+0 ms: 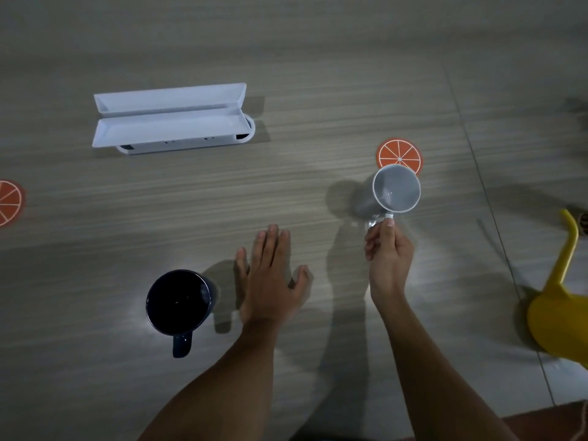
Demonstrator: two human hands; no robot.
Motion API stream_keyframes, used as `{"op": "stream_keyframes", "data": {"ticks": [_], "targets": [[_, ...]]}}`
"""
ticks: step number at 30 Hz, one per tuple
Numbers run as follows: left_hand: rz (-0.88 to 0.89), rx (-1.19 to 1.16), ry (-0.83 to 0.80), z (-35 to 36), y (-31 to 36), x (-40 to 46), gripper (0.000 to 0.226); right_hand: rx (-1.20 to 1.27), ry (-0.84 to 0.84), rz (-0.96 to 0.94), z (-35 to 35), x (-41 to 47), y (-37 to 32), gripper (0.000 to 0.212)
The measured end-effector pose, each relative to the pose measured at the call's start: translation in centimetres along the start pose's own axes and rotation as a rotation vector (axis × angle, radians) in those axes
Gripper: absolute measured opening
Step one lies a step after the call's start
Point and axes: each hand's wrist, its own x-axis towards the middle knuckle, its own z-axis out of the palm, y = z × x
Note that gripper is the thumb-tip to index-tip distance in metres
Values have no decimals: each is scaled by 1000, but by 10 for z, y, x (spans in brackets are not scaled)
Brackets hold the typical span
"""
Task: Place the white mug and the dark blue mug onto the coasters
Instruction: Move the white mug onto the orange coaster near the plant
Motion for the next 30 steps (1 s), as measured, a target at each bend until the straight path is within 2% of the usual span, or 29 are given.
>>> {"op": "stream_keyframes", "data": {"ticks": [17,30], "targets": [[7,-8,-8,-1,-3,0,76,91,108,-6,9,103,-36,52],[2,-12,17,1,-3,0,75,78,131,67,2,117,-32,46]]}}
